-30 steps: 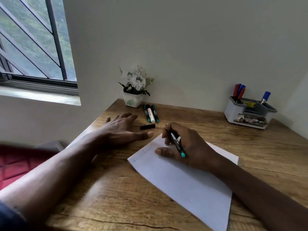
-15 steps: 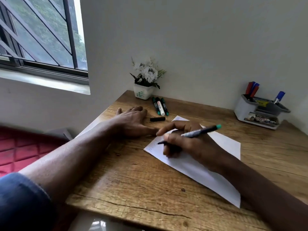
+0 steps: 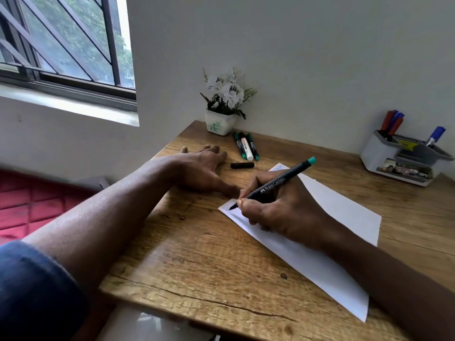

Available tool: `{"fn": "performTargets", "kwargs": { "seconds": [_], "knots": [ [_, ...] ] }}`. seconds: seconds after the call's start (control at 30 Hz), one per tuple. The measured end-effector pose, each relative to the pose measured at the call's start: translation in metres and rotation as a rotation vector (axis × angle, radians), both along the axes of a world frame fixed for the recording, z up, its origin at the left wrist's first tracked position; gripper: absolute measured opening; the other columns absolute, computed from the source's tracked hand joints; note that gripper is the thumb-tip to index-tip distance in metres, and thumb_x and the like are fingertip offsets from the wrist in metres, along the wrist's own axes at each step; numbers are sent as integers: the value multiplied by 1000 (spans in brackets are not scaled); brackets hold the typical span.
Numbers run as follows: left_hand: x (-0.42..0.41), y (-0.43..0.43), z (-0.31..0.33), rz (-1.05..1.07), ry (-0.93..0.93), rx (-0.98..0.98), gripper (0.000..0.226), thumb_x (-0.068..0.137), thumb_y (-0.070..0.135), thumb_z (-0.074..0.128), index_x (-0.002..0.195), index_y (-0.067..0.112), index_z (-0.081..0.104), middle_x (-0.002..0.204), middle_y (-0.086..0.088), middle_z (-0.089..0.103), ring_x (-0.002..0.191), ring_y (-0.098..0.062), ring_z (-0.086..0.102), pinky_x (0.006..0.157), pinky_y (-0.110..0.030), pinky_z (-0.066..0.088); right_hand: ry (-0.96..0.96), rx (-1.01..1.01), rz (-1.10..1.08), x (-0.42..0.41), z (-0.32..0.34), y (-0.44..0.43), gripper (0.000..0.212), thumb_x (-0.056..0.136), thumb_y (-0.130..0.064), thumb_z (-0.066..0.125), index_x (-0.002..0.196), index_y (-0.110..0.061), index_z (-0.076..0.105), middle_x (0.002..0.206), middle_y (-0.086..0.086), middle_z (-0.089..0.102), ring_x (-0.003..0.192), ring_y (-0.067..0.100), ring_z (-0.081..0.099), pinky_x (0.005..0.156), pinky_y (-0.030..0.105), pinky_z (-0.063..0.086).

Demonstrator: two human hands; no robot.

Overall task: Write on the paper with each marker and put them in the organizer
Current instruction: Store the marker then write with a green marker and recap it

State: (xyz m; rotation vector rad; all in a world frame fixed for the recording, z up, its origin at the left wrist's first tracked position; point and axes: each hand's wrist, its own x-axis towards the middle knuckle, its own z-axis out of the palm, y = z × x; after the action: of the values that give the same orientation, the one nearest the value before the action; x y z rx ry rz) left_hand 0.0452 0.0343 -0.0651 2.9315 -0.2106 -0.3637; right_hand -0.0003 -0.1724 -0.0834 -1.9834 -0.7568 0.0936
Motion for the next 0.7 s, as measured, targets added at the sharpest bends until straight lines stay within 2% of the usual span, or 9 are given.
{"fn": "performTargets", "kwargs": {
  "seconds": [0.13, 0.2, 0.27, 0.33, 0.37, 0.47, 0.53, 0.63, 0.7],
  "knots": [
    [1, 1, 0, -4, 34, -4, 147, 44, 98, 43, 166, 27, 4, 175, 2, -10, 161, -17, -7, 128, -58, -3, -79, -46, -7, -1, -3, -2, 12, 79, -15, 79, 74, -18, 69, 72, 5, 70, 66, 14, 67, 53, 30, 52],
    [1, 1, 1, 1, 33, -10, 144, 45, 94, 43, 166, 28, 4, 175, 2, -10, 161, -18, -7, 128, -58, -3, -98, -64, -3, -2, -4, 0, 9, 77, -23, 77, 75, -18, 69, 74, 4, 70, 71, 17, 68, 64, 42, 58],
    [2, 1, 1, 2, 39, -8, 141, 46, 92, 43, 166, 29, 4, 175, 2, -9, 161, -19, -6, 128, -59, -2, -113, -92, 3, -2, -3, 1, 10, 76, -28, 73, 76, -18, 69, 76, 3, 70, 77, 19, 67, 72, 48, 56],
    [2, 0, 2, 2, 48, 2, 141, 46, 92, 43, 166, 30, 5, 175, 2, -8, 161, -20, -5, 128, -59, -2, -117, -97, 38, -2, -1, 1, 12, 77, -26, 72, 76, -16, 68, 75, 2, 69, 74, 15, 66, 70, 42, 56],
    [1, -1, 3, 4, 49, 2, 141, 45, 92, 43, 166, 30, 5, 175, 3, -6, 161, -20, -4, 128, -59, -1, -118, -94, 58, -2, -1, 0, 12, 77, -24, 72, 74, -13, 67, 72, 1, 67, 70, 12, 64, 65, 34, 56],
    [-1, -1, 3, 7, 56, -5, 143, 43, 92, 42, 167, 30, 6, 175, 4, -4, 161, -20, -1, 129, -57, 1, -65, -57, 72, 0, -1, -2, 15, 81, -14, 75, 70, -12, 64, 61, -6, 61, 58, 2, 57, 54, 17, 44],
    [-1, -1, 4, 6, 61, -13, 144, 42, 93, 42, 166, 31, 5, 175, 4, -7, 161, -20, -2, 129, -57, 0, -34, -42, 66, 0, -2, -3, 16, 86, -8, 75, 73, -13, 66, 61, -9, 63, 58, 2, 60, 54, 17, 45],
    [0, 0, 3, 3, 63, -10, 145, 41, 93, 42, 166, 31, 5, 175, 3, -8, 161, -20, -3, 129, -57, 0, -93, -84, 59, 0, -4, -2, 13, 84, -16, 76, 75, -19, 68, 70, -12, 66, 71, 1, 62, 64, 20, 49],
    [-1, -1, 4, 8, 65, -14, 145, 41, 94, 42, 166, 31, 4, 175, 3, -8, 161, -21, -3, 129, -57, 0, -109, -74, 48, 1, -4, -2, 11, 79, -22, 74, 72, -20, 66, 71, -7, 66, 71, 2, 60, 63, 21, 48]
  ]
}}
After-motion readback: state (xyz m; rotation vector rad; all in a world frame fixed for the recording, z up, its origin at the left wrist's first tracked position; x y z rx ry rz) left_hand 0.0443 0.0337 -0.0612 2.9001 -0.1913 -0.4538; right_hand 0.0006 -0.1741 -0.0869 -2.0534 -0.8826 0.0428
